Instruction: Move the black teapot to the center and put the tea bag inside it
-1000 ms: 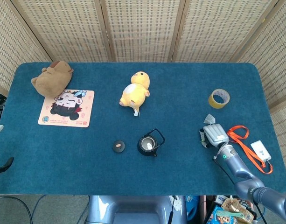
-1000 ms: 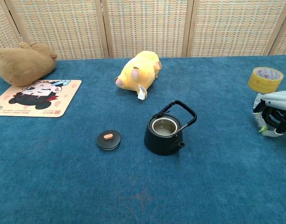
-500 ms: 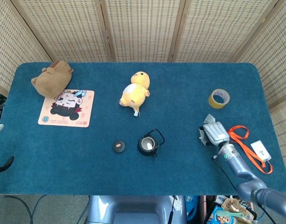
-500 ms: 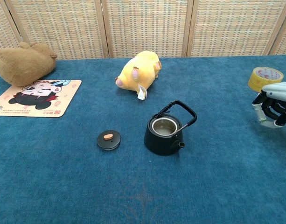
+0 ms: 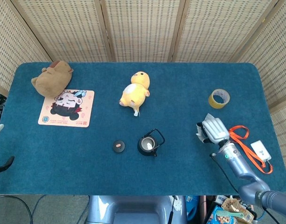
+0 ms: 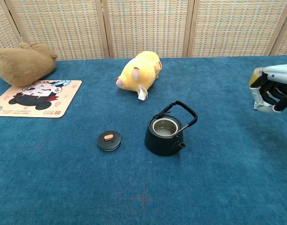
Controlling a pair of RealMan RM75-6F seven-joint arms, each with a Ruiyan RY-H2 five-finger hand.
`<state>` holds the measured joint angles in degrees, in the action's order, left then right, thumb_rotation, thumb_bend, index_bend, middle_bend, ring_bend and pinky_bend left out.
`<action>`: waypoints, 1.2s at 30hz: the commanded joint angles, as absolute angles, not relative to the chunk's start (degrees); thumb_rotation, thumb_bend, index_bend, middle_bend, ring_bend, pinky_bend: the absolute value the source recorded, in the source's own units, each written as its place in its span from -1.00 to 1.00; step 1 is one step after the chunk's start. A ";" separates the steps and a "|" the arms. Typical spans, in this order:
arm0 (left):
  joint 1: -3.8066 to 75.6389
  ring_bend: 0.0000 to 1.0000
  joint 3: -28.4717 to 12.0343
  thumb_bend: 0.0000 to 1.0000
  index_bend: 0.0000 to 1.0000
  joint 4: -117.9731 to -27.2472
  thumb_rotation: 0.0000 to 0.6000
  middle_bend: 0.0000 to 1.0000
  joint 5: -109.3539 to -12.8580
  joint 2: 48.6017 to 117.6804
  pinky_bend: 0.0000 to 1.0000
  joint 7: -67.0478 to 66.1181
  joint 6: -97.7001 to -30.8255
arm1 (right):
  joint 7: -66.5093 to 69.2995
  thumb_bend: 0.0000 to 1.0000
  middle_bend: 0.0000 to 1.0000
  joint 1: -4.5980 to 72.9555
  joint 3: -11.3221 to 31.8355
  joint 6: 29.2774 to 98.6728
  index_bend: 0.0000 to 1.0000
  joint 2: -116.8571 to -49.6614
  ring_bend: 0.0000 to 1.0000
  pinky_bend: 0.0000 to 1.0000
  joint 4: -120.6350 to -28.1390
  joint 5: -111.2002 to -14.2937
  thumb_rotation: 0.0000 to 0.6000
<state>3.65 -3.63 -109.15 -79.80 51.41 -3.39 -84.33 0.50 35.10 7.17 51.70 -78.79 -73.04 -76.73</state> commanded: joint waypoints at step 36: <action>3.15 -1.00 -3.14 -0.37 -1.00 -108.33 1.00 -1.00 -79.95 51.36 -1.00 -2.50 -84.49 | 20.59 0.51 0.68 39.58 13.14 57.33 0.40 -65.79 0.60 0.78 -92.87 -85.50 1.00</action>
